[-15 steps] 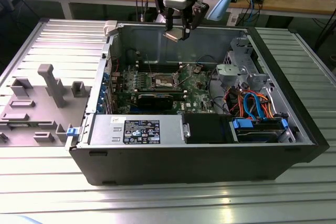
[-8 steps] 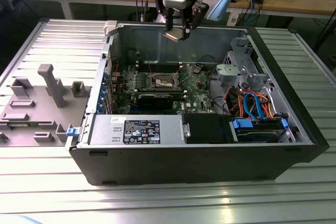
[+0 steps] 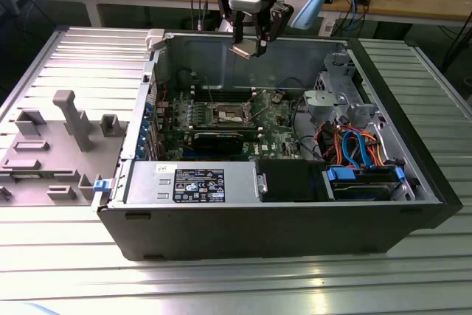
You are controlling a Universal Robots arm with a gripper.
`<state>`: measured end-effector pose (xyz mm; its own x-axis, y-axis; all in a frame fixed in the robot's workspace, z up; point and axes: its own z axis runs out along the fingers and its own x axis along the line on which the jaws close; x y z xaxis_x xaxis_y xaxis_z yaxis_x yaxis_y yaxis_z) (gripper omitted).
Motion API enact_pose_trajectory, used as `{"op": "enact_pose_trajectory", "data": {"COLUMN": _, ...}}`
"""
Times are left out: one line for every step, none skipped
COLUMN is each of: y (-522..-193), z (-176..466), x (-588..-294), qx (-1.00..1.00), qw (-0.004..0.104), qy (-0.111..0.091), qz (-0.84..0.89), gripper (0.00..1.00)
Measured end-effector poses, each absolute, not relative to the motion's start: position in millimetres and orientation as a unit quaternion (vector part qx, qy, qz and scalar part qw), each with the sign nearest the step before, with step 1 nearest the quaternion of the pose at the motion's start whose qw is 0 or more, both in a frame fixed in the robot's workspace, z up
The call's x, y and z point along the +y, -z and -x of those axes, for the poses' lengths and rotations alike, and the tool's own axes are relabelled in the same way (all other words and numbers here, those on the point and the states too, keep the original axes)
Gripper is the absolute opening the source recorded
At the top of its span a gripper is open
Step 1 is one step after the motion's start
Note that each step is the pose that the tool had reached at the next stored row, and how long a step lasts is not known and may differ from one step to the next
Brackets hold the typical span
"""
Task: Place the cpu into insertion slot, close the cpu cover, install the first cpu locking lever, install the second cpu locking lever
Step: 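Place the cpu into insertion slot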
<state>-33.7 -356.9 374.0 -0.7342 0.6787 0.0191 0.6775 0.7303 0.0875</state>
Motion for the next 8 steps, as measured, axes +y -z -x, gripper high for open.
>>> {"op": "enact_pose_trajectory", "data": {"y": -374.0, "z": 33.7, "x": -356.9, "qx": 0.930, "qw": 0.007, "qy": -0.044, "qz": -0.365, "gripper": 0.54}}
{"op": "enact_pose_trajectory", "data": {"y": -374.0, "z": 33.7, "x": -356.9, "qx": 0.930, "qw": 0.007, "qy": -0.044, "qz": -0.365, "gripper": 0.54}}
{"op": "enact_pose_trajectory", "data": {"y": -374.0, "z": 33.7, "x": -356.9, "qx": 0.930, "qw": 0.007, "qy": -0.044, "qz": -0.365, "gripper": 0.54}}
{"op": "enact_pose_trajectory", "data": {"y": -374.0, "z": 33.7, "x": -356.9, "qx": 0.929, "qw": 0.007, "qy": -0.044, "qz": -0.367, "gripper": 0.54}}
{"op": "enact_pose_trajectory", "data": {"y": -374.0, "z": 33.7, "x": -356.9, "qx": 0.929, "qw": 0.007, "qy": -0.044, "qz": -0.368, "gripper": 0.54}}
{"op": "enact_pose_trajectory", "data": {"y": -374.0, "z": 33.7, "x": -356.9, "qx": 0.928, "qw": 0.007, "qy": -0.044, "qz": -0.371, "gripper": 0.54}}
{"op": "enact_pose_trajectory", "data": {"y": -373.9, "z": 33.7, "x": -356.9, "qx": 0.926, "qw": 0.008, "qy": -0.044, "qz": -0.376, "gripper": 0.54}}
{"op": "enact_pose_trajectory", "data": {"y": -373.6, "z": 33.7, "x": -356.9, "qx": 0.922, "qw": 0.008, "qy": -0.044, "qz": -0.386, "gripper": 0.54}}
